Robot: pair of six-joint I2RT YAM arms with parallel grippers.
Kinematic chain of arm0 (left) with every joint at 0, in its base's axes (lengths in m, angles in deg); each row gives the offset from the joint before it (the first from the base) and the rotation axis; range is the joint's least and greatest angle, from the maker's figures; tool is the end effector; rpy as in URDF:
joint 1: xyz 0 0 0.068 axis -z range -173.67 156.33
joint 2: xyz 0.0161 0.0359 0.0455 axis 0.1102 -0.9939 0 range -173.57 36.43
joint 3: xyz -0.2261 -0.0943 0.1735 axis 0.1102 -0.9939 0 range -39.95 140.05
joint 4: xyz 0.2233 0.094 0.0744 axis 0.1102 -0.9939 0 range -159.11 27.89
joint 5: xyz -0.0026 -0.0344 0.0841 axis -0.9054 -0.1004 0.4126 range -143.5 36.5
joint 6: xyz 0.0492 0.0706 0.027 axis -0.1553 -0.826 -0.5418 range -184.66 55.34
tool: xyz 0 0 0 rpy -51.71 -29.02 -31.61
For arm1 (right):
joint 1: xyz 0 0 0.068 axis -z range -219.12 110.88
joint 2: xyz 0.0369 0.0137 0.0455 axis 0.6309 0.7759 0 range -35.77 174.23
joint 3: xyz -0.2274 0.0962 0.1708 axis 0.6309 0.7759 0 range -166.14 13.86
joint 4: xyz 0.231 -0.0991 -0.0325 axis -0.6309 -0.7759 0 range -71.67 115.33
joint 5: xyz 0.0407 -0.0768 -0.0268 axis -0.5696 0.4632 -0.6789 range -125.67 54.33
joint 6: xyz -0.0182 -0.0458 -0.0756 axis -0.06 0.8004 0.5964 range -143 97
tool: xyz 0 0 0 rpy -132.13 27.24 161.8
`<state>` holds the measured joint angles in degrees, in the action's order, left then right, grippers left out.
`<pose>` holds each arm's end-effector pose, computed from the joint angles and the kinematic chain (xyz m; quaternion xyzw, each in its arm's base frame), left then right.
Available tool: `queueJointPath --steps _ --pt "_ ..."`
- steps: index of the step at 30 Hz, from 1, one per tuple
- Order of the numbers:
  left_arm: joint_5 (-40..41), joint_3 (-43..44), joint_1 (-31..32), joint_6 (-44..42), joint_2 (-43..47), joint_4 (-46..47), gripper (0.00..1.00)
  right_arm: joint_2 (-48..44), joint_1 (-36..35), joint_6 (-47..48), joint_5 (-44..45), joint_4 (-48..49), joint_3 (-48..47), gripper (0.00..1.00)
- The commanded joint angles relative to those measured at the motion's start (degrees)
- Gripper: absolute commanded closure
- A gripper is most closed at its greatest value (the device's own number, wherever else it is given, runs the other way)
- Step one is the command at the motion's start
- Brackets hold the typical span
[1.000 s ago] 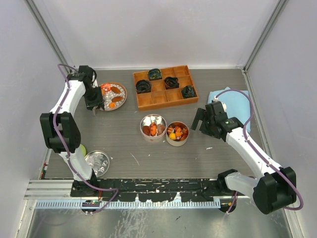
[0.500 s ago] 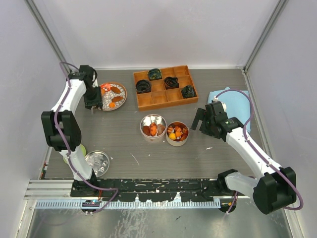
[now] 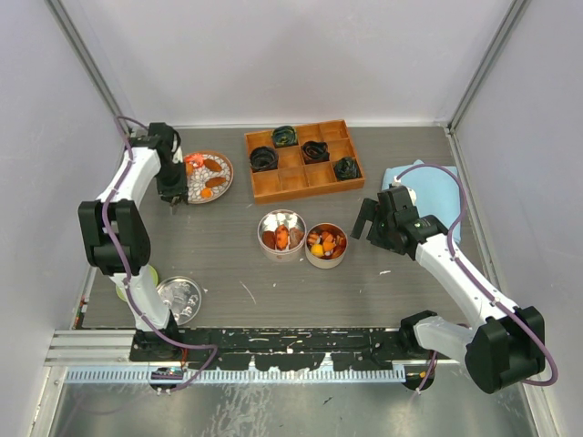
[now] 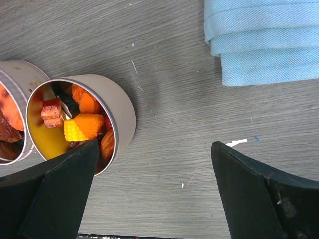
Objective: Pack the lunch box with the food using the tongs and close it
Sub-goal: Pick up the fake food from the plate.
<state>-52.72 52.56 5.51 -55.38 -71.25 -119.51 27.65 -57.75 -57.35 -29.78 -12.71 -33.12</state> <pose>0.3988 0.0067 0.2405 -0.0880 0.9845 -0.0044 0.1516 0.2136 0.0633 0.2400 0.1456 0.9400 0.0921 0.2945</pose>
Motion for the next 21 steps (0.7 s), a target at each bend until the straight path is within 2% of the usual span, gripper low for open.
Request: queueJointPath --steps 1,6,10,21 --pt "-1.54 -0.71 -0.24 -1.17 0.81 1.77 0.74 -0.90 0.26 0.68 0.37 1.72 -0.70 0.00" --pt "-5.58 -1.22 -0.15 -1.46 2.95 1.60 0.86 -0.91 0.22 0.61 0.26 1.66 -0.85 0.00" --pt "-7.63 -2.37 -0.08 -0.49 5.68 1.34 0.91 -1.16 0.26 0.48 0.35 1.57 -0.92 0.00" --pt "-11.20 -3.90 1.25 2.79 11.89 -1.09 0.96 -1.10 0.26 0.12 -0.09 1.57 -1.05 0.00"
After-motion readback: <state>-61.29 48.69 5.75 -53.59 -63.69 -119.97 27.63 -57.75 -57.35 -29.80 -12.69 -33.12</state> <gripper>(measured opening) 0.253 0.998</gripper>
